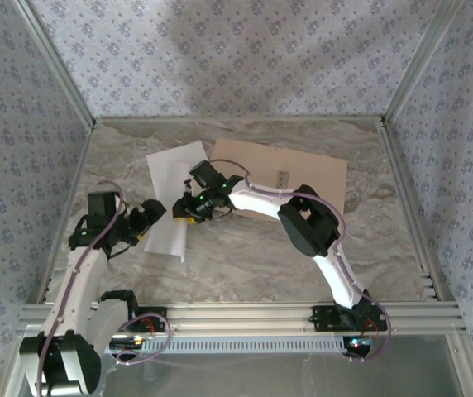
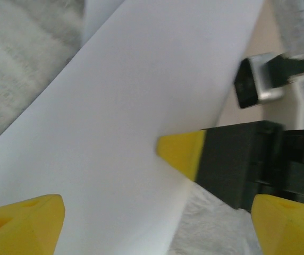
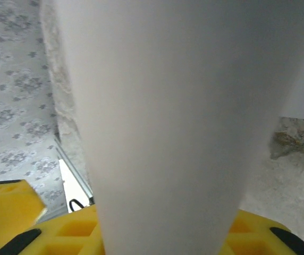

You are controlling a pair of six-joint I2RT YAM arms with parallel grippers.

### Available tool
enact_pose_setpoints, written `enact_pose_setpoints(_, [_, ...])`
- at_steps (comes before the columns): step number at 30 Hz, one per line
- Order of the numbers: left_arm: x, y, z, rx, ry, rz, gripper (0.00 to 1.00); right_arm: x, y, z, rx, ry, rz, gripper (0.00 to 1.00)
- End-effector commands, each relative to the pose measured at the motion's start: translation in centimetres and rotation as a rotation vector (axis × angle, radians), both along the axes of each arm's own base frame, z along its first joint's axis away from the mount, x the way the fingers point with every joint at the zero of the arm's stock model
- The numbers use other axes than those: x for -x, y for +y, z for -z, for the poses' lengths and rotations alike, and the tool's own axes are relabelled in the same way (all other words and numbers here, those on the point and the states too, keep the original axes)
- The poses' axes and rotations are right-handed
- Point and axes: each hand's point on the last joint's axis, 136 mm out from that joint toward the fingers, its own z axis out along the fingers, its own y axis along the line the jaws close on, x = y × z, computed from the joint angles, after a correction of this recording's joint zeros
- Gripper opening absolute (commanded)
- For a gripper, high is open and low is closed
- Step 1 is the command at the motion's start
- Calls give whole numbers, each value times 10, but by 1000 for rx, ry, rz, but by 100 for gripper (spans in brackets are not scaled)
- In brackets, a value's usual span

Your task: Put the files into the folder

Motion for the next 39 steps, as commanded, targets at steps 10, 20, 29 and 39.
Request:
enact_pose_setpoints(10, [-2, -36, -140, 191, -283, 166, 92, 2, -39, -167, -326, -264, -33, 35])
enact_pose_setpoints(20, [9, -86, -246, 280, -480, 445, 100, 20, -113, -249, -521, -465, -29, 38])
enact_pose_setpoints(29, [9, -106, -260, 267, -469, 546, 100, 36, -167, -274, -577, -556, 21, 40])
enact_pose_setpoints(39, [-4, -125, -246, 232, -443, 637, 88, 51, -181, -277, -603, -565, 38, 40])
